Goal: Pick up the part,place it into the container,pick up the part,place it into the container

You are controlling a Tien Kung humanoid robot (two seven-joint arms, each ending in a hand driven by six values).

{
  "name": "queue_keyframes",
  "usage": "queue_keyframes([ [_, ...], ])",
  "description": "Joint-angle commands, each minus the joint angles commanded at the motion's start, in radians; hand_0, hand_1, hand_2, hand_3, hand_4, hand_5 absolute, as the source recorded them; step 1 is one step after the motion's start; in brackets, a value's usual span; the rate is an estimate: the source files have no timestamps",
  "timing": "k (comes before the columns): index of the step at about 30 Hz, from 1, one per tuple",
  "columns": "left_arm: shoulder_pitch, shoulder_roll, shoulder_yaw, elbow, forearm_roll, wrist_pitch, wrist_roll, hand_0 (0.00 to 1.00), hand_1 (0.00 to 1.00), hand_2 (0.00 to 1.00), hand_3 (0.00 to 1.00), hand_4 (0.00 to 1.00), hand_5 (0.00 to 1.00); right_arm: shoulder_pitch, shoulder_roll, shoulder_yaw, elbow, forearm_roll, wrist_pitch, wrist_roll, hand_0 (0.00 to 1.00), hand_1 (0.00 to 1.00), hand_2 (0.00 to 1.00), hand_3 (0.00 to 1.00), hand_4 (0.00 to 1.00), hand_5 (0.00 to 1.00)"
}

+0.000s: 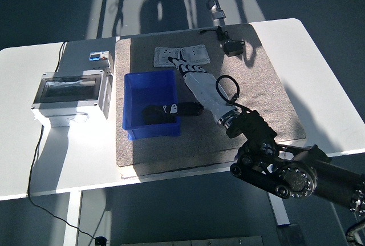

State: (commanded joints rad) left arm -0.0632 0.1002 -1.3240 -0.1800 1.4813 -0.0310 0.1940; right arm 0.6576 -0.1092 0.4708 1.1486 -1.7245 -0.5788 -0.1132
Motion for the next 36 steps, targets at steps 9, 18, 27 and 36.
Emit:
queue_keyframes([
  [9,0.016,-0.023,0.043,0.000,-0.075,0.035,-0.010,0.703,0.706,0.690,0.441,0.933,0.998,-0.239,-0.127,0.283,0.147,0.129,-0.045,0.150,0.916,0.955,0.947,0.971,0.983,0.621],
  [18,0.023,-0.026,0.108,0.000,-0.161,0.043,-0.018,0.702,0.708,0.692,0.490,0.932,0.998,-0.459,-0.150,0.550,0.191,0.113,-0.067,0.227,0.881,0.926,0.917,0.915,0.972,0.615],
  [27,0.020,-0.025,0.139,0.000,-0.167,0.018,-0.002,0.702,0.708,0.694,0.499,0.933,0.998,-0.497,-0.125,0.759,0.197,0.029,-0.067,0.219,0.872,0.952,0.927,0.885,0.959,0.601],
  [36,0.027,-0.033,0.141,0.000,-0.174,-0.007,0.015,0.704,0.713,0.697,0.526,0.932,0.998,-0.534,-0.117,0.825,0.187,0.029,-0.067,0.223,0.870,0.951,0.925,0.879,0.955,0.597],
])
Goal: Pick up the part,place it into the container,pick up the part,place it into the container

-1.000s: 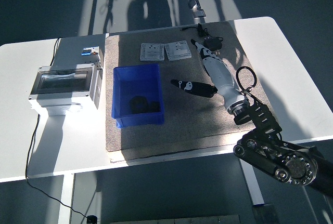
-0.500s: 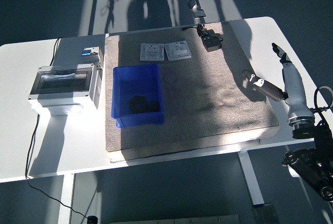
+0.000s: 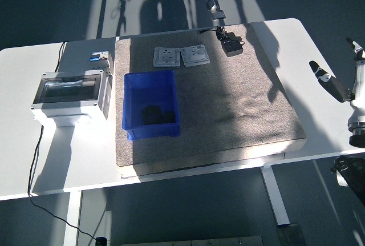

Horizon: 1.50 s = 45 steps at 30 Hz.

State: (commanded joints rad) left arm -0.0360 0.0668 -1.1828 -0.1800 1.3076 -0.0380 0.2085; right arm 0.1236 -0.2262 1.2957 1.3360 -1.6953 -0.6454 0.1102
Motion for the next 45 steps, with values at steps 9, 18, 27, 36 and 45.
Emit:
queue_keyframes([
  [9,0.000,0.002,-0.040,0.000,0.051,-0.013,0.011,0.709,0.715,0.701,0.536,0.934,0.998,-0.026,0.004,0.023,-0.003,-0.014,0.000,-0.007,0.860,0.949,0.918,0.874,0.950,0.593],
  [18,-0.001,0.026,-0.130,0.000,0.141,0.063,-0.033,0.708,0.714,0.700,0.504,0.930,0.998,-0.043,0.012,0.019,-0.012,0.021,0.000,-0.007,0.858,0.947,0.915,0.874,0.946,0.589],
  [27,-0.014,0.026,-0.162,0.000,0.177,0.167,-0.119,0.670,0.666,0.639,0.368,0.882,0.998,-0.026,0.025,0.009,-0.016,0.049,0.000,0.016,0.804,0.725,0.780,0.818,0.941,0.572],
  [36,-0.032,0.028,-0.140,0.000,0.106,0.217,-0.177,0.645,0.645,0.618,0.342,0.853,0.998,-0.027,0.021,0.004,-0.011,0.089,0.000,0.051,0.769,0.651,0.685,0.705,0.942,0.552],
  [45,-0.008,-0.001,-0.046,0.000,-0.034,0.196,-0.159,0.652,0.643,0.624,0.386,0.858,0.998,-0.039,-0.006,0.024,0.029,0.217,0.000,0.205,0.675,0.561,0.524,0.484,0.716,0.351],
])
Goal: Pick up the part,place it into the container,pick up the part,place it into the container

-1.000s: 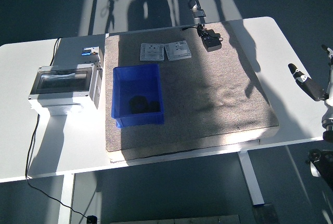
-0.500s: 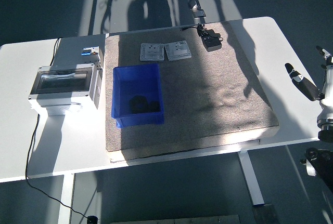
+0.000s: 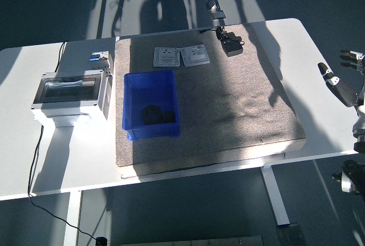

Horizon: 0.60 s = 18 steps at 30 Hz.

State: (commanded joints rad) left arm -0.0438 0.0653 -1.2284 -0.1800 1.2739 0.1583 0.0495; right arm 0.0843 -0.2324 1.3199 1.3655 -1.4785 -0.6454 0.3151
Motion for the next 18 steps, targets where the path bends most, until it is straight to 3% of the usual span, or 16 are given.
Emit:
queue_keyframes([
  [5,0.000,-0.002,0.038,0.000,-0.053,-0.057,0.054,0.652,0.643,0.624,0.386,0.858,0.998,0.016,-0.007,-0.026,-0.005,0.046,0.000,0.057,0.675,0.561,0.524,0.484,0.716,0.351],
  [6,0.003,-0.004,0.041,0.000,-0.061,-0.068,0.067,0.666,0.665,0.663,0.444,0.857,0.998,0.022,-0.007,-0.036,-0.012,0.067,0.000,0.071,0.665,0.546,0.503,0.455,0.714,0.341],
  [8,0.010,-0.010,0.039,0.000,-0.071,-0.089,0.094,0.666,0.665,0.663,0.444,0.857,0.998,0.030,-0.007,-0.054,-0.026,0.104,0.000,0.097,0.665,0.546,0.503,0.455,0.714,0.341],
  [11,0.023,-0.023,0.014,0.000,-0.082,-0.149,0.137,0.666,0.665,0.663,0.444,0.857,0.998,0.042,-0.009,-0.089,-0.042,0.160,0.000,0.128,0.665,0.546,0.503,0.455,0.714,0.341],
  [12,0.028,-0.025,0.002,0.000,-0.090,-0.173,0.151,0.677,0.687,0.684,0.551,0.885,0.998,0.046,-0.011,-0.103,-0.045,0.172,0.000,0.132,0.662,0.530,0.494,0.460,0.730,0.356],
  [17,0.039,-0.030,-0.030,0.000,-0.113,-0.270,0.192,0.677,0.687,0.684,0.551,0.885,0.998,0.052,-0.019,-0.151,-0.057,0.209,0.000,0.129,0.662,0.530,0.494,0.460,0.730,0.356],
  [18,0.041,-0.031,-0.037,0.000,-0.115,-0.286,0.197,0.706,0.721,0.740,0.644,0.998,0.998,0.052,-0.019,-0.160,-0.059,0.214,0.000,0.126,0.653,0.527,0.493,0.457,0.741,0.369],
])
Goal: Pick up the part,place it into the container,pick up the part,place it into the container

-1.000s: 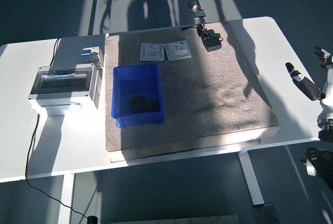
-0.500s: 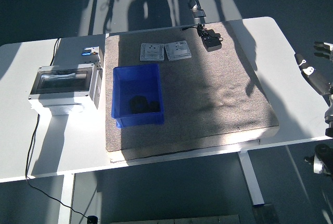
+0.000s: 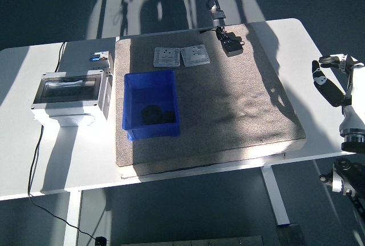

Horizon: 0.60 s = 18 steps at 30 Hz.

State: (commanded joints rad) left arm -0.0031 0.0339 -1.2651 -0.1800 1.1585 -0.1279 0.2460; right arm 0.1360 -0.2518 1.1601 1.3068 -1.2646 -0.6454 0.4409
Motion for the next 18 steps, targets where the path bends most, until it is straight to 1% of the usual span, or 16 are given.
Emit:
queue_keyframes([
  [3,0.006,-0.004,-0.012,0.000,-0.015,-0.026,0.008,0.706,0.721,0.740,0.644,0.998,0.998,0.001,-0.002,-0.021,-0.003,0.004,0.000,-0.011,0.653,0.527,0.493,0.457,0.741,0.369],
  [5,0.008,-0.006,-0.021,0.000,-0.012,-0.035,0.014,0.706,0.721,0.740,0.644,0.998,0.998,0.000,-0.004,-0.027,-0.005,0.008,0.000,-0.013,0.653,0.527,0.493,0.457,0.741,0.369],
  [6,0.007,-0.007,-0.026,0.000,-0.005,-0.038,0.018,0.709,0.727,0.736,0.633,0.998,0.998,-0.001,-0.004,-0.028,-0.007,0.011,0.000,-0.014,0.547,0.488,0.502,0.470,0.759,0.375],
  [8,0.007,-0.007,-0.033,0.000,0.008,-0.043,0.025,0.709,0.727,0.736,0.633,0.998,0.998,-0.002,-0.006,-0.030,-0.008,0.017,0.000,-0.013,0.547,0.488,0.502,0.470,0.759,0.375],
  [11,0.004,-0.007,-0.028,0.000,0.033,-0.033,0.034,0.709,0.727,0.736,0.633,0.998,0.998,-0.009,-0.010,-0.033,-0.014,0.024,0.000,-0.017,0.547,0.488,0.502,0.470,0.759,0.375],
  [12,0.003,-0.007,-0.023,0.000,0.034,-0.028,0.034,0.711,0.727,0.737,0.617,0.998,0.998,-0.011,-0.010,-0.033,-0.016,0.024,0.000,-0.021,0.541,0.467,0.506,0.497,0.769,0.382],
  [15,0.004,-0.008,0.007,0.000,0.019,-0.012,0.034,0.711,0.727,0.737,0.617,0.998,0.998,-0.014,-0.005,-0.042,-0.026,0.017,0.000,-0.043,0.541,0.467,0.506,0.497,0.769,0.382],
  [17,0.002,-0.007,0.014,0.000,0.029,-0.004,0.038,0.711,0.727,0.737,0.617,0.998,0.998,-0.010,0.000,-0.048,-0.029,0.015,0.000,-0.051,0.541,0.467,0.506,0.497,0.769,0.382],
  [18,0.000,-0.007,0.020,0.000,0.037,0.001,0.039,0.708,0.727,0.730,0.621,0.998,0.998,-0.007,0.004,-0.050,-0.030,0.021,0.000,-0.052,0.551,0.500,0.648,0.798,0.798,0.398],
])
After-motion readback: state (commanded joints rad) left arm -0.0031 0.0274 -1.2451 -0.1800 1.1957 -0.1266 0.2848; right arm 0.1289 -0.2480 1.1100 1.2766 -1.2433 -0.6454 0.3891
